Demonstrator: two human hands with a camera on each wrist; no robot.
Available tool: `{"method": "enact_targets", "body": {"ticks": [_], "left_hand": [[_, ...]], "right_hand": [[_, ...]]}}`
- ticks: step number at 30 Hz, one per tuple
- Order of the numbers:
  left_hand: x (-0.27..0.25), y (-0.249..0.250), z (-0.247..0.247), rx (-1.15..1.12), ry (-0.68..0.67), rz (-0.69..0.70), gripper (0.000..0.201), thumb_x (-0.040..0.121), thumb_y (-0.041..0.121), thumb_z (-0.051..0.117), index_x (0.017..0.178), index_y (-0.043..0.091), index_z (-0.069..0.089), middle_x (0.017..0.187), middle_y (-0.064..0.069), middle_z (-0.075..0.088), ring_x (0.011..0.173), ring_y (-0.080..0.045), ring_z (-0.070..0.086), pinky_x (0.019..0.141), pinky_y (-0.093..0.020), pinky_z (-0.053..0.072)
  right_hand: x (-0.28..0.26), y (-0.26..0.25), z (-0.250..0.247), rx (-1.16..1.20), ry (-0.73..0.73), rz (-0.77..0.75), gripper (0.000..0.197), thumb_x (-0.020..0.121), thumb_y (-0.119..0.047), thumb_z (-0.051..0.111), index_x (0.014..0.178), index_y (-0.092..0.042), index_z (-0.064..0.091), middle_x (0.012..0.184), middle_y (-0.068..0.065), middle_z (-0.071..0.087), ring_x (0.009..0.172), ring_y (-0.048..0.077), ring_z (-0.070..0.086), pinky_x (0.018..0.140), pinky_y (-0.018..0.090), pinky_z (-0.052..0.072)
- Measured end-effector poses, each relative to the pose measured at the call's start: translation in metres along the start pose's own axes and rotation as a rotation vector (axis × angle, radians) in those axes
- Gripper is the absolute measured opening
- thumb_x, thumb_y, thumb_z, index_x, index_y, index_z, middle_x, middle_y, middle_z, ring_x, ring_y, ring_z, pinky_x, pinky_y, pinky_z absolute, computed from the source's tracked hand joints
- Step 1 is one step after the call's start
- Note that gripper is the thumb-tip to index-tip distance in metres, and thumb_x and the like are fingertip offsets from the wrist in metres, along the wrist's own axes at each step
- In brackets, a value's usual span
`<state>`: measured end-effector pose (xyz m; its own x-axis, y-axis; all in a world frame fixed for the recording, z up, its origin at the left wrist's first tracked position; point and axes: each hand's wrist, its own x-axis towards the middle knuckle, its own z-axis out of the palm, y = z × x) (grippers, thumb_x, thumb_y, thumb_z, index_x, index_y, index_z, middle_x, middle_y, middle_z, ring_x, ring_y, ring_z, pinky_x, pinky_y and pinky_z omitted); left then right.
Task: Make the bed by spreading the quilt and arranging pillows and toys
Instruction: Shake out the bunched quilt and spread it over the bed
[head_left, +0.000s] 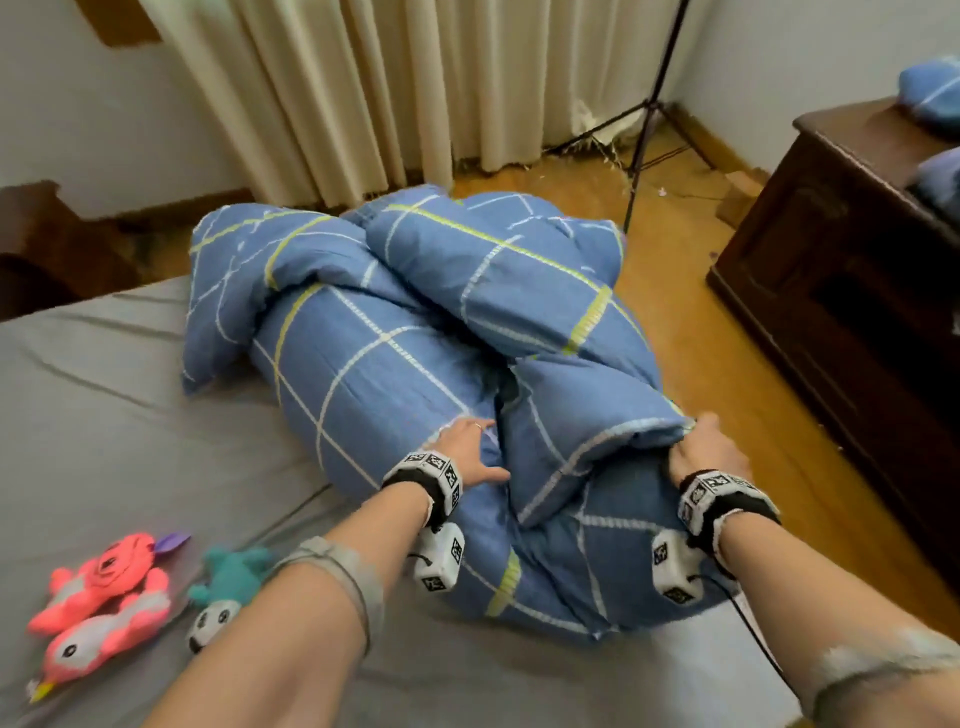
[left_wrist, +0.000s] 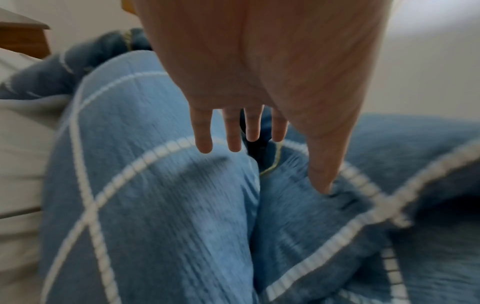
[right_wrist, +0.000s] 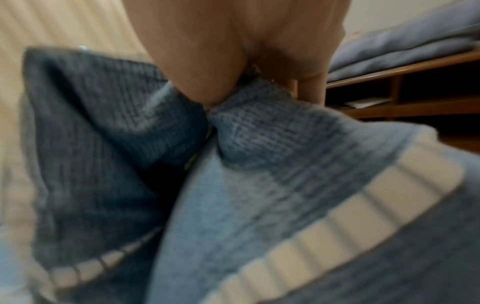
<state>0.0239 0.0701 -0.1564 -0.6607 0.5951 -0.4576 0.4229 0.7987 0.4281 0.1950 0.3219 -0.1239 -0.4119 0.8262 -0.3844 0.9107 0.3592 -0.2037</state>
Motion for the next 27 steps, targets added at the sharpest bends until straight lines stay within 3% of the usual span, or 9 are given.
{"method": "enact_targets", "body": {"ticks": [5, 9, 11, 13, 16, 18, 20, 23, 27], "left_hand": [[0.029, 0.064, 0.04, 0.229, -0.1, 0.142, 0.095, 0.07, 0.056, 0.075, 0.148, 0.025, 0.031, 0.15, -0.008, 0.035, 0.139, -0.029, 0.035, 0.115, -0.041, 0.031], [0.028, 0.071, 0.059, 0.509, -0.182, -0.012, 0.082, 0.075, 0.054, 0.069, 0.145, 0.034, 0.032, 0.157, -0.002, 0.017, 0.146, -0.026, 0.013, 0.107, -0.062, 0.028], [0.029, 0.057, 0.061, 0.579, -0.149, -0.116, 0.082, 0.074, 0.048, 0.069, 0.145, 0.034, 0.03, 0.16, -0.006, 0.006, 0.149, -0.027, 0.0, 0.106, -0.069, 0.02], [0.03, 0.039, 0.052, 0.603, -0.09, -0.191, 0.089, 0.071, 0.05, 0.072, 0.145, 0.036, 0.026, 0.161, -0.009, -0.004, 0.149, -0.029, -0.009, 0.103, -0.073, 0.017], [0.029, 0.009, 0.035, 0.695, -0.057, -0.168, 0.104, 0.065, 0.061, 0.075, 0.148, 0.036, 0.019, 0.157, -0.005, 0.014, 0.146, -0.029, 0.007, 0.1, -0.07, 0.025], [0.032, -0.008, 0.031, 0.805, -0.029, -0.091, 0.075, 0.078, 0.047, 0.069, 0.142, 0.029, 0.035, 0.144, -0.004, 0.039, 0.138, -0.026, 0.03, 0.104, -0.066, 0.024], [0.035, -0.019, 0.031, 0.869, -0.02, -0.041, 0.038, 0.09, 0.023, 0.051, 0.128, 0.025, 0.054, 0.13, 0.0, 0.057, 0.126, -0.022, 0.048, 0.11, -0.056, 0.022], [0.026, -0.041, 0.029, 0.819, -0.112, -0.036, 0.031, 0.091, 0.012, 0.042, 0.114, 0.02, 0.062, 0.115, -0.001, 0.069, 0.114, -0.021, 0.062, 0.105, -0.04, 0.03], [-0.006, -0.088, 0.013, 0.654, -0.181, -0.069, 0.031, 0.087, 0.026, 0.054, 0.115, 0.019, 0.065, 0.119, -0.006, 0.068, 0.114, -0.027, 0.063, 0.094, -0.036, 0.045]], "right_hand": [[-0.009, 0.159, 0.016, 0.152, -0.081, 0.491, 0.051, 0.097, -0.017, 0.052, 0.14, 0.007, 0.041, 0.14, 0.029, 0.049, 0.129, 0.045, 0.048, 0.105, 0.047, 0.04], [-0.047, 0.205, 0.059, 0.305, -0.066, 0.778, 0.07, 0.091, -0.011, 0.063, 0.145, 0.003, 0.021, 0.147, 0.032, 0.034, 0.135, 0.049, 0.036, 0.112, 0.055, 0.029], [-0.064, 0.182, 0.073, 0.316, 0.022, 0.673, 0.092, 0.078, -0.015, 0.079, 0.147, -0.003, 0.018, 0.153, 0.027, 0.025, 0.138, 0.046, 0.031, 0.112, 0.054, 0.029], [-0.069, 0.138, 0.079, 0.223, 0.08, 0.386, 0.115, 0.068, -0.025, 0.087, 0.153, -0.015, 0.011, 0.16, 0.018, 0.012, 0.143, 0.04, 0.024, 0.114, 0.052, 0.028], [-0.062, 0.067, 0.087, -0.015, 0.071, 0.012, 0.124, 0.065, -0.039, 0.086, 0.153, -0.037, -0.001, 0.163, 0.008, -0.005, 0.149, 0.032, 0.009, 0.118, 0.056, 0.019], [-0.057, 0.029, 0.104, -0.111, -0.055, -0.129, 0.126, 0.064, -0.047, 0.085, 0.151, -0.043, -0.007, 0.163, 0.004, -0.012, 0.151, 0.029, -0.003, 0.116, 0.064, 0.016], [-0.049, 0.008, 0.125, -0.161, -0.161, -0.108, 0.134, 0.06, -0.054, 0.085, 0.15, -0.043, -0.013, 0.163, 0.003, -0.016, 0.151, 0.029, -0.008, 0.11, 0.069, 0.014], [-0.039, -0.003, 0.151, -0.227, -0.101, -0.017, 0.123, 0.072, -0.042, 0.081, 0.151, -0.039, -0.013, 0.161, 0.014, 0.007, 0.147, 0.032, 0.016, 0.108, 0.065, 0.029], [-0.039, -0.023, 0.158, -0.223, -0.03, -0.125, 0.062, 0.089, -0.015, 0.055, 0.144, -0.029, 0.028, 0.128, 0.016, 0.058, 0.119, 0.035, 0.056, 0.093, 0.046, 0.051]]}}
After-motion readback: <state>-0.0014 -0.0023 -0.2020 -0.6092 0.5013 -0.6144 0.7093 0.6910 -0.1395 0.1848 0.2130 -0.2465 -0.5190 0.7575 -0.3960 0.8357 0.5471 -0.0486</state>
